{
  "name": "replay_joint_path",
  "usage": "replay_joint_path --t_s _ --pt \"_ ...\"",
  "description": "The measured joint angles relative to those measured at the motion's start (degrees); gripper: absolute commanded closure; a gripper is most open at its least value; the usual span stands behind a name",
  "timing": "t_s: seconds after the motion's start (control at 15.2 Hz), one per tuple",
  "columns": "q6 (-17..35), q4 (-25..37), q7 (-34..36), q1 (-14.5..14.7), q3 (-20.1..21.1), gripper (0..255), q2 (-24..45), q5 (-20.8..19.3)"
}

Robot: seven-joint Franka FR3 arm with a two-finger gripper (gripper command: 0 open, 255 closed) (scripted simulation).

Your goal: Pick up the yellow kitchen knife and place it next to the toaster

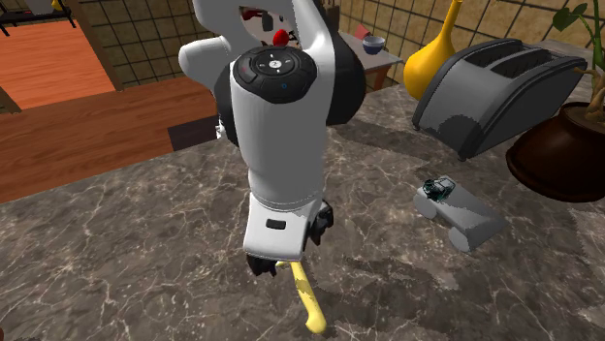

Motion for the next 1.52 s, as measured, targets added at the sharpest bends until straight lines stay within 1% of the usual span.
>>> replay_joint_path --t_s 0.33,0.73,0.79,1.52 --pt "2.6 -1.0 -0.3 -0.1 0.2 0 1.7 0.4" --pt "2.8 -1.0 -0.3 -0.1 0.2 0 1.8 0.4" --pt "2.8 -1.0 -0.3 -0.1 0.2 255 1.8 0.4" --pt "2.5 -0.9 -0.3 -0.1 0.1 255 1.7 0.4"
